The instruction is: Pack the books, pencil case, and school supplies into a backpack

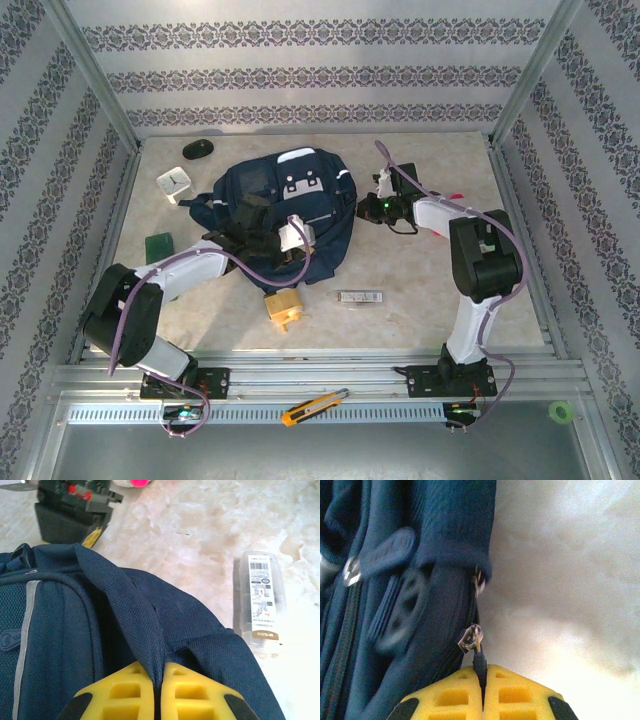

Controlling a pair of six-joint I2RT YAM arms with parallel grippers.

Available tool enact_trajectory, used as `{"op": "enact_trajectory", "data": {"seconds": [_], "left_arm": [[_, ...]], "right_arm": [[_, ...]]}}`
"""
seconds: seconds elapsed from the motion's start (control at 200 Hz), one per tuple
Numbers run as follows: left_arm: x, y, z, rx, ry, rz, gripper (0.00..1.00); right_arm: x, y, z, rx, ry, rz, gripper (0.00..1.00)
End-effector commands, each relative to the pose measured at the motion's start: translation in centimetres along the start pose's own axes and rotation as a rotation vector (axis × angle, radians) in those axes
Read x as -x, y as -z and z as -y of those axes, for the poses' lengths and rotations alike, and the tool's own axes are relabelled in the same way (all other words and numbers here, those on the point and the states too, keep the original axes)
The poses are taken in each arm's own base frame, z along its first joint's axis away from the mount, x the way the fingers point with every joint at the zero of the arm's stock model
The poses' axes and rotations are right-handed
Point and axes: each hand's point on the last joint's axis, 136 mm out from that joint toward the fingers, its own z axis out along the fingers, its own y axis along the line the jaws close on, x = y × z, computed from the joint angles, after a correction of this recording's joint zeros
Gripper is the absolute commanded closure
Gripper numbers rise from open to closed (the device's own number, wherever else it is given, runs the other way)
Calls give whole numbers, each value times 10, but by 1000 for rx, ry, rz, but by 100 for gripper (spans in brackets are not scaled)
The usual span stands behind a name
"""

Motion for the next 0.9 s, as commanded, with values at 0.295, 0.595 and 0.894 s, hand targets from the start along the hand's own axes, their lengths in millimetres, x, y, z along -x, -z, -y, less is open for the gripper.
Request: {"op": "enact_trajectory", "data": {"seconds": [0.295,0.595,0.894], "left_arm": [[21,27,2,-44,-77,90,100],[5,34,-4,-90,-89,34,100],[4,32,-9,-27,-33,65,53]], "right_arm": [[72,38,71,-187,-86,273,100],[45,59,87,-219,-120,291,100],[24,86,37,-99,-50,294,57]]}}
